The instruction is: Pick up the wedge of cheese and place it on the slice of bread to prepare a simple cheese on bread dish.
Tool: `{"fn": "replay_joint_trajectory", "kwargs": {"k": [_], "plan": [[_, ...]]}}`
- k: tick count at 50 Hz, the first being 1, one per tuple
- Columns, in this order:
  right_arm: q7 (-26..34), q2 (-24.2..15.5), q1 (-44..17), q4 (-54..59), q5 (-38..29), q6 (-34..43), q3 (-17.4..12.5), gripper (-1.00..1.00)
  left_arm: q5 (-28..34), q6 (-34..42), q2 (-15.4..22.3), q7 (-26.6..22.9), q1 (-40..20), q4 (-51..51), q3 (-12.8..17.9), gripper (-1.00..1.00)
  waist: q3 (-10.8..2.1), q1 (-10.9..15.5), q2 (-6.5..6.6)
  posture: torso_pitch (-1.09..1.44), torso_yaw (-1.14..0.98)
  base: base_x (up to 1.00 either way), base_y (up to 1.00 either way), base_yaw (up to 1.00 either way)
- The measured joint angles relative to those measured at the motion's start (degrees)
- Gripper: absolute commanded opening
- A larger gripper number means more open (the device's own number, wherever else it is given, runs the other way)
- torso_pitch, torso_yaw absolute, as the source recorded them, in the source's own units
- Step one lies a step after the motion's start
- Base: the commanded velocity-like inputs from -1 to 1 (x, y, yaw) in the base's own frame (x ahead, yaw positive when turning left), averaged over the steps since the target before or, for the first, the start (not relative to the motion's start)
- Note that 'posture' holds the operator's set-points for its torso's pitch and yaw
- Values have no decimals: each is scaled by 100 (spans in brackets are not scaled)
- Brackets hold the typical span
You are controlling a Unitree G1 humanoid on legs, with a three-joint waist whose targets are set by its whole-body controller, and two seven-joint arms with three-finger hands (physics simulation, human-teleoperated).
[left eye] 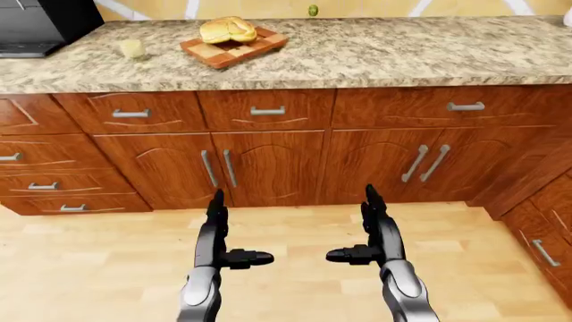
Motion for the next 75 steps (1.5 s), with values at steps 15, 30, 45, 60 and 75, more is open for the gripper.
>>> {"fn": "replay_joint_trajectory", "kwargs": {"k": [15,30,45,60,75], "plan": [[-115,36,-222,-740,128,415,85,100,161,743,-4,71,-193,-1162,-133,100,-317,46,-21,0,0,0,0,0],[-148,-262,-1091,-2815,408,2328,-331,100,105,3380,307,-111,-1399,-3911,263,100,-433,-53,-315,0,0,0,31,0],[4,-97,-1011,-2848,576,2516,26,100,-131,3817,423,6,-1355,-4165,548,100,-295,69,409,0,0,0,68,0],[32,-92,-1007,-2775,567,2305,23,100,-165,3627,375,13,-1248,-4116,420,100,-267,-14,-83,0,0,0,49,0],[176,0,-927,-2915,618,2413,192,100,-154,3697,427,-15,-1292,-4200,516,100,-240,44,387,0,0,0,42,0]]}}
